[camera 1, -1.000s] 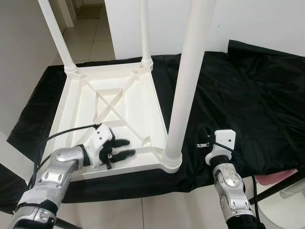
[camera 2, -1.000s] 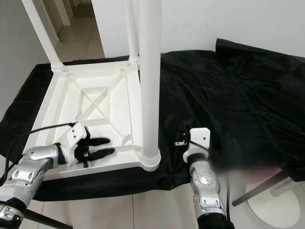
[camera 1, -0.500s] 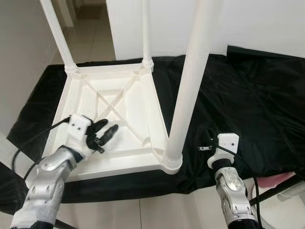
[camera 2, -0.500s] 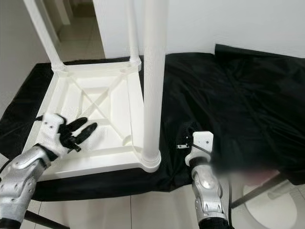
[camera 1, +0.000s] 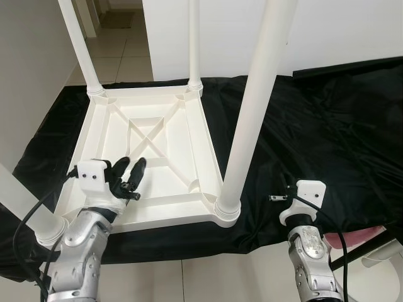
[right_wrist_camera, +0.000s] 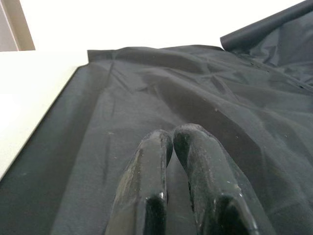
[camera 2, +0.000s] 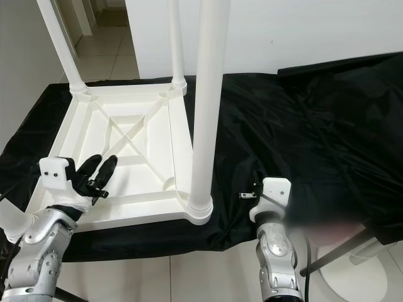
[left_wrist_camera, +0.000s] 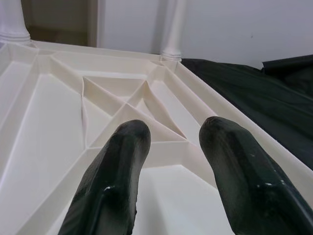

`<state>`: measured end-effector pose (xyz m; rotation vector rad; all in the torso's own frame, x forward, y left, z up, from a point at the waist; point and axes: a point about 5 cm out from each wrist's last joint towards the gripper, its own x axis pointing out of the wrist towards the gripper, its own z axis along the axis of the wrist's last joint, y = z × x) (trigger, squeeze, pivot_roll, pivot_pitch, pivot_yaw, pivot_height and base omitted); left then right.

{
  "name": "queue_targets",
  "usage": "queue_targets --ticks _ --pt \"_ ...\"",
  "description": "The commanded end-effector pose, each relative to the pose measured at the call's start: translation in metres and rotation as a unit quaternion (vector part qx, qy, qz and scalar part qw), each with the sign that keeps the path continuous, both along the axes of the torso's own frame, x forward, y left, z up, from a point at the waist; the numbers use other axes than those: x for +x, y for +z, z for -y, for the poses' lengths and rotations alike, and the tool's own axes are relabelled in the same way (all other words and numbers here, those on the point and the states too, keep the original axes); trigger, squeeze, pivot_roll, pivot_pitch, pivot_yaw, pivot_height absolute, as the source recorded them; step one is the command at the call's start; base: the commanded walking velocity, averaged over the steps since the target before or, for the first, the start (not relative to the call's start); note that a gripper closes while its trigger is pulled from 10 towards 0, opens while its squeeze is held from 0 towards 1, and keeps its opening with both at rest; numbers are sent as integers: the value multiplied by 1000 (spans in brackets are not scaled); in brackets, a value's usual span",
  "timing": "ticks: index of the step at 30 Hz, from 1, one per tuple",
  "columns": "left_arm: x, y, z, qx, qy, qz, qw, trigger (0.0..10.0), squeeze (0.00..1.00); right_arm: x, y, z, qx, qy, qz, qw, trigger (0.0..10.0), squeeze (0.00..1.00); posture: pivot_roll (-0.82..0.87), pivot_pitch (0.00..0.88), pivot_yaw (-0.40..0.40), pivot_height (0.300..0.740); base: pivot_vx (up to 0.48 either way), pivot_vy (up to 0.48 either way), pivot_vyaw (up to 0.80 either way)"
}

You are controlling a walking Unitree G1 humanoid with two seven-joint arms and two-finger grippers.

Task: Building children table

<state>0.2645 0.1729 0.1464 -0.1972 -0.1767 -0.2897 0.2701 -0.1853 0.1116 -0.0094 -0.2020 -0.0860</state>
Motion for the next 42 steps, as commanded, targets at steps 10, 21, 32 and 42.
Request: queue_targets --ticks 10,21,32,42 --pt "-7 -8 18 -14 58 -11 998 10000 0 -8 1 -2 21 -71 5 997 10000 0 -28 7 50 740 0 0 0" --pt "-2 -16 33 36 112 -14 993 10000 0 -19 -1 -17 14 -57 4 998 10000 302 -44 6 64 740 0 0 0" --pt "-5 -15 34 63 99 -1 993 10000 0 -34 -4 -32 -10 21 6 1000 10000 1000 -17 41 55 740 0 0 0" --pt "-6 -11 38 76 78 11 994 10000 0 -34 -3 -33 -9 76 0 997 10000 1000 -11 78 45 740 0 0 0"
